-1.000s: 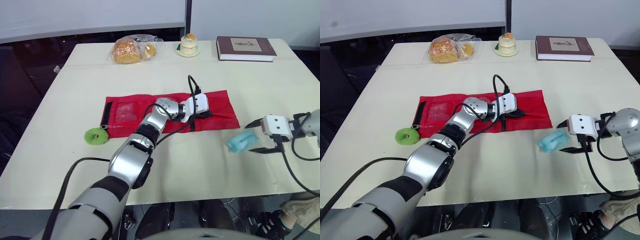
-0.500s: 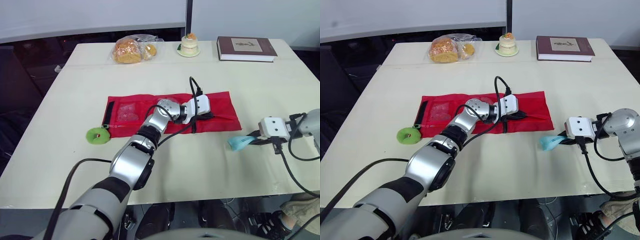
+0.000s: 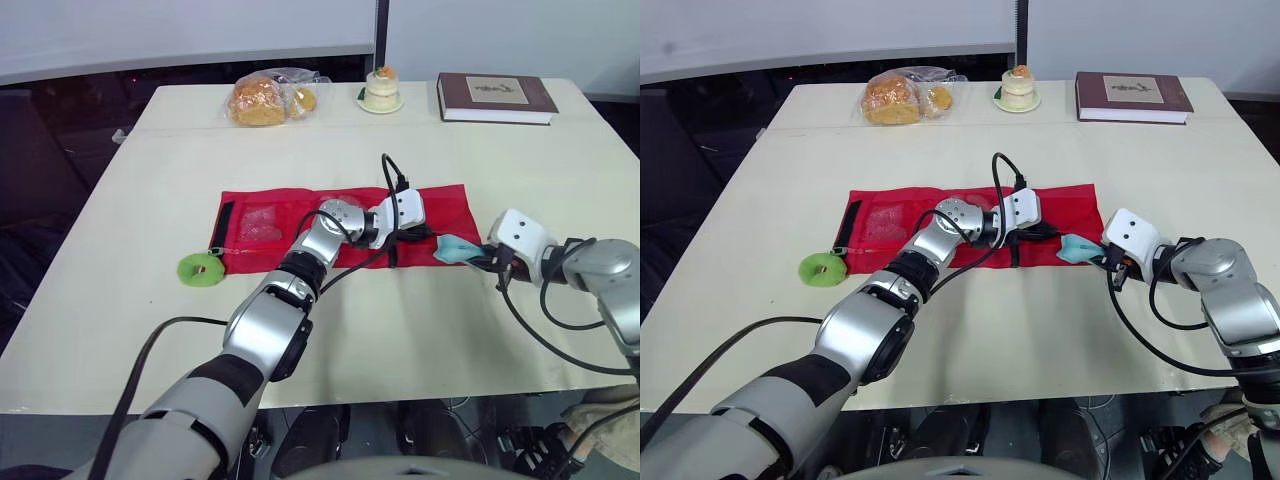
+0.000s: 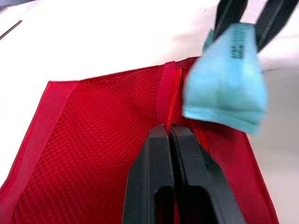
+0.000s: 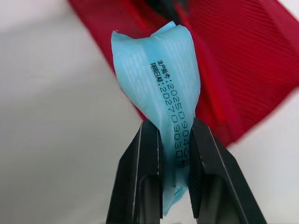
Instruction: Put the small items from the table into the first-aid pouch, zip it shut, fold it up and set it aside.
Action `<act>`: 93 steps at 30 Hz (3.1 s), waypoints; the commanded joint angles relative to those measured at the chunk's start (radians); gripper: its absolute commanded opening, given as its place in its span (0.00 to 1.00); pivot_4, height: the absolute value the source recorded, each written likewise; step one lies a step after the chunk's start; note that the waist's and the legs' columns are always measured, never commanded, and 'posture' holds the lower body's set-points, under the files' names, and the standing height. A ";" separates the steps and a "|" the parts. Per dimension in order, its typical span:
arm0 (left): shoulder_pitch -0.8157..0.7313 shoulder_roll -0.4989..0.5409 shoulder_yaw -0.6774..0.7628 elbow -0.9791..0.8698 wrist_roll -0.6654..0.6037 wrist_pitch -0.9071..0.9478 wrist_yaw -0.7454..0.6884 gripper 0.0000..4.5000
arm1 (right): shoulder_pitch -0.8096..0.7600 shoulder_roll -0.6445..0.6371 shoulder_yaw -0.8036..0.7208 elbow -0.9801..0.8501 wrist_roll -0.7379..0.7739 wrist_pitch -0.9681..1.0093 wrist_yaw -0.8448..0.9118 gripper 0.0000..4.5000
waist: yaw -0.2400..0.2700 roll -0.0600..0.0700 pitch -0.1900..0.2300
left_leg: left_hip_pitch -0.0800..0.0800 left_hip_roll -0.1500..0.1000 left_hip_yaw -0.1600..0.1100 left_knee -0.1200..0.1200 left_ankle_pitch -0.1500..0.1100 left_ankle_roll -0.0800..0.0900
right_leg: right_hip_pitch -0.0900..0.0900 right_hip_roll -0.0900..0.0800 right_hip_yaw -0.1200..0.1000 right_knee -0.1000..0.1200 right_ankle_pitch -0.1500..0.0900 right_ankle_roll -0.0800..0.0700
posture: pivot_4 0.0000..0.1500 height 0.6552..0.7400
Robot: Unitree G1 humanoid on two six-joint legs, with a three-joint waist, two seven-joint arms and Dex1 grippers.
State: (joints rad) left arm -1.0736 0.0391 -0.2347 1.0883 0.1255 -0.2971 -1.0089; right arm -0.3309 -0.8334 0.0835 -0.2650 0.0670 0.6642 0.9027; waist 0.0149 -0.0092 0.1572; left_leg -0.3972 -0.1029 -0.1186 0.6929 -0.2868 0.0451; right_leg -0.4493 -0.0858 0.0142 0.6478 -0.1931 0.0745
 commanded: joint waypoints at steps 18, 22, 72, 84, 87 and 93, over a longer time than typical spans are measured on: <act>0.066 -0.044 -0.017 -0.191 -0.053 0.070 -0.043 0.00 | -0.138 0.411 -0.019 -0.110 -0.040 0.487 -0.472 0.03 | -0.001 0.001 0.000 | 0.000 0.000 -0.001 0.000 0.000 0.000 | 0.000 0.000 0.000 0.001 0.000 0.000 | 1.00 0.87; 0.069 -0.043 -0.018 -0.193 -0.053 0.075 -0.043 0.00 | -0.140 0.500 -0.082 -0.131 -0.016 0.534 -0.525 0.25 | 0.000 0.001 -0.001 | 0.000 -0.001 -0.001 0.000 0.000 0.000 | 0.000 0.000 0.000 0.001 0.000 0.000 | 1.00 0.87; 0.079 -0.081 -0.027 -0.194 -0.053 0.082 0.011 0.00 | 0.175 0.322 -0.251 -0.306 0.267 0.168 -0.388 0.02 | -0.002 0.002 -0.001 | 0.000 -0.001 -0.001 0.000 0.000 0.000 | 0.000 0.001 -0.001 0.000 0.000 0.000 | 1.00 0.87; 0.112 -0.033 0.018 -0.333 -0.156 0.170 -0.115 0.76 | 0.407 0.390 -0.412 -0.390 0.384 0.131 -0.445 0.86 | -0.007 0.002 -0.001 | 0.002 0.000 0.000 -0.002 0.000 0.000 | 0.001 0.002 0.001 0.000 0.000 0.000 | 1.00 0.87; 0.179 0.090 0.023 -0.511 -0.227 0.276 -0.261 0.98 | 0.426 0.417 -0.420 -0.354 0.381 0.117 -0.479 1.00 | -0.023 0.003 -0.002 | 0.004 0.001 0.002 -0.005 0.000 0.000 | 0.000 0.002 0.003 0.000 0.000 0.000 | 1.00 0.87; 0.293 0.327 0.067 -0.808 -0.386 0.481 -0.428 0.98 | 0.381 0.482 -0.425 -0.237 0.398 0.085 -0.533 1.00 | -0.026 0.004 -0.002 | 0.005 0.002 0.001 -0.006 0.000 0.000 | 0.001 0.003 0.003 0.000 0.000 0.000 | 1.00 0.87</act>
State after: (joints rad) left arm -0.7809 0.3588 -0.1915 0.3648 -0.2025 0.1446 -1.4035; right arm 0.0599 -0.3548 -0.3212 -0.5026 0.4467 0.7755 0.3818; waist -0.0115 -0.0054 0.1555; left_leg -0.3922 -0.1011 -0.1172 0.6869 -0.2867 0.0451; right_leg -0.4487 -0.0831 0.0176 0.6474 -0.1934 0.0741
